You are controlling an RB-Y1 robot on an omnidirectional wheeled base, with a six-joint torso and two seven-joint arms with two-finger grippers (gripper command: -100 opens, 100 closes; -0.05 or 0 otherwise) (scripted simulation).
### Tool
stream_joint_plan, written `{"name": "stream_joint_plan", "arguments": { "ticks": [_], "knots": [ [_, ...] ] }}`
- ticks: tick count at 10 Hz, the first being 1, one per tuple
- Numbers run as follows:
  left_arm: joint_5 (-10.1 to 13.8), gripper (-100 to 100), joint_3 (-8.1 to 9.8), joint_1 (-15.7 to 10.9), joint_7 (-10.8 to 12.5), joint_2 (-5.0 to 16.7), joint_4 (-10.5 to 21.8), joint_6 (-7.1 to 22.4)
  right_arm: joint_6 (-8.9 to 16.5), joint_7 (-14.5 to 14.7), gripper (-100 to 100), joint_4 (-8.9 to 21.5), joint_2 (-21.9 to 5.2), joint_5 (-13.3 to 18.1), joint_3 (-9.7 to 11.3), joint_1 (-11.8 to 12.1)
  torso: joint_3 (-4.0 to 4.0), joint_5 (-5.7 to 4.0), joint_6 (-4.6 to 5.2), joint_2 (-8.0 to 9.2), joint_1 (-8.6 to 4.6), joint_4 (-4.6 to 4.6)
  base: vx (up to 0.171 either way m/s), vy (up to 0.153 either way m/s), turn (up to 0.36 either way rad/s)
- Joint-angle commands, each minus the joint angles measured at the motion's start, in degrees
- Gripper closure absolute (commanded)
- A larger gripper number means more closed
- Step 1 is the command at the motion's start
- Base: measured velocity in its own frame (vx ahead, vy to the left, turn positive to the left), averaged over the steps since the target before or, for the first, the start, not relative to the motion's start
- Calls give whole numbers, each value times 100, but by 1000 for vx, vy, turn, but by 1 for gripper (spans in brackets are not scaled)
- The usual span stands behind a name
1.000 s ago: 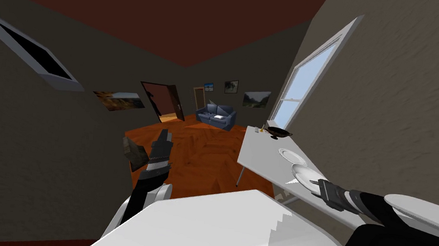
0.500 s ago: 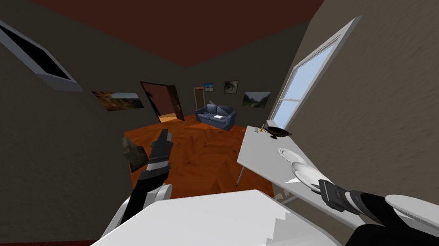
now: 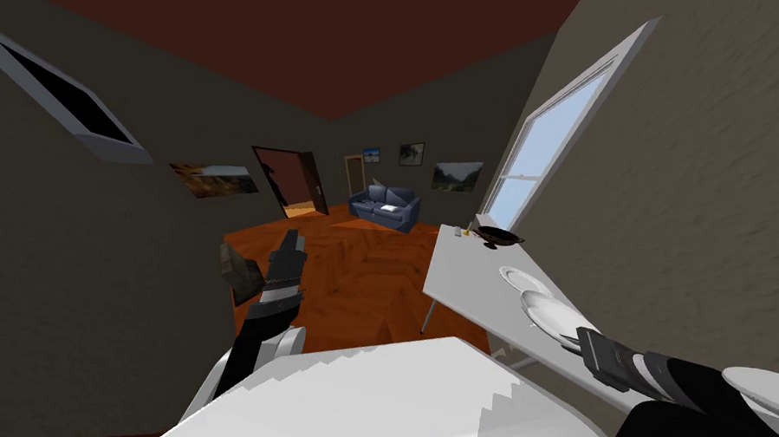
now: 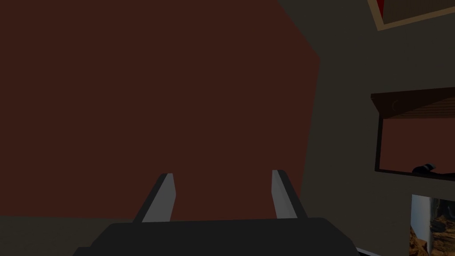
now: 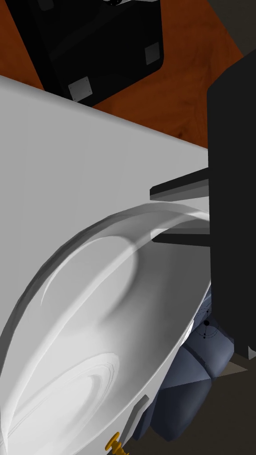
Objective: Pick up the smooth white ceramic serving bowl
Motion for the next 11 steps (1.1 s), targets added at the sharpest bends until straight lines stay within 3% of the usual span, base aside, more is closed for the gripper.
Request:
{"name": "stream_joint_plan", "arguments": {
  "ticks": [1,2,4,5,7,8,9,10,11],
  "knots": [
    [0,0,0,0,0,0,0,0,-274,35,100,-7,286,250,-286,125,0,0,0,0,0,0,44,5,30],
    [0,0,0,0,0,0,0,0,-274,35,100,-7,305,250,-360,125,0,2,1,0,3,0,35,5,0],
    [0,0,0,0,0,0,0,0,-607,65,100,-26,676,587,-738,281,2,5,-1,2,7,2,43,6,24],
    [0,0,0,0,0,0,0,0,-607,65,100,-26,703,587,-806,281,0,7,1,-1,10,1,42,5,5],
    [0,0,0,0,0,0,0,0,-940,94,100,-45,1079,924,-1190,438,4,12,3,5,14,4,44,3,25],
    [0,0,0,0,0,0,0,0,-940,94,100,-45,1102,924,-1253,438,4,14,5,3,13,4,39,1,4],
    [0,0,0,0,0,0,0,0,-1106,109,100,-54,1301,1093,-1457,516,5,18,4,5,17,6,33,6,26],
    [0,0,0,0,0,0,0,0,-994,102,100,-77,1217,1021,-1322,478,8,20,8,10,22,7,15,2,-3],
    [0,0,0,0,0,0,0,0,-1014,105,0,-81,1236,1040,-1337,489,11,21,4,14,22,9,0,0,0]
  ]
}}
